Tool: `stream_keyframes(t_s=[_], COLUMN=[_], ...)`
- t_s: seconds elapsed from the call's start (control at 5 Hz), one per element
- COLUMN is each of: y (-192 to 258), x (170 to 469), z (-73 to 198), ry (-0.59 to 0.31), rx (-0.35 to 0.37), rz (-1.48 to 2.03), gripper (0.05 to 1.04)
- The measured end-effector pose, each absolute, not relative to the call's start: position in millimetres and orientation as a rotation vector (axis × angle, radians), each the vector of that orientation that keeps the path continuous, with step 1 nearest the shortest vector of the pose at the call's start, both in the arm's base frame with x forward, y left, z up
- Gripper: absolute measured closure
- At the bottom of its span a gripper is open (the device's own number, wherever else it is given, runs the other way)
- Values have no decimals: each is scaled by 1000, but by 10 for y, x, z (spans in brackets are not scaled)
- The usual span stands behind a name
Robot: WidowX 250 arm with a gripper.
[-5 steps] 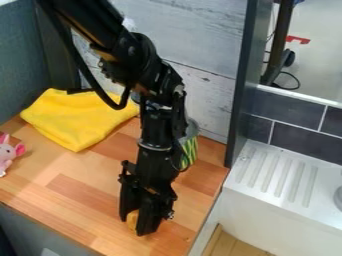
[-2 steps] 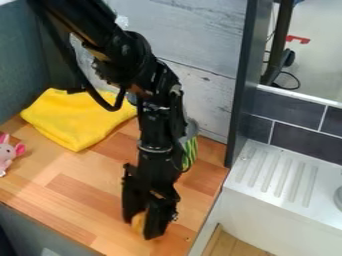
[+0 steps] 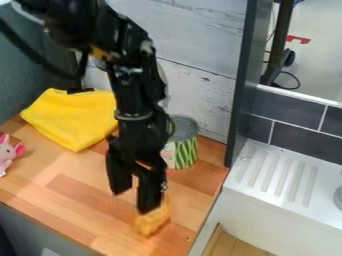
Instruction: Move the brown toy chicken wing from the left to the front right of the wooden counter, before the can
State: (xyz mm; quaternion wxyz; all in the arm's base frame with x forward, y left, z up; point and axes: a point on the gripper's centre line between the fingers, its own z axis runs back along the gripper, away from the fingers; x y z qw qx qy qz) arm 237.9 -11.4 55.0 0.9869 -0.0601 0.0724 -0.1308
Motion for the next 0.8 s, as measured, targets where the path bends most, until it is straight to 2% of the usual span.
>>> stream_keyframes(t_s=[0.2, 0.4, 0.8], y=[116, 462, 1128], x=[2243, 2116, 1977], z=[784, 1029, 1220], ry=[153, 129, 118], rx=[-6, 50, 67], rz=[-189, -111, -41], gripper=[83, 83, 83])
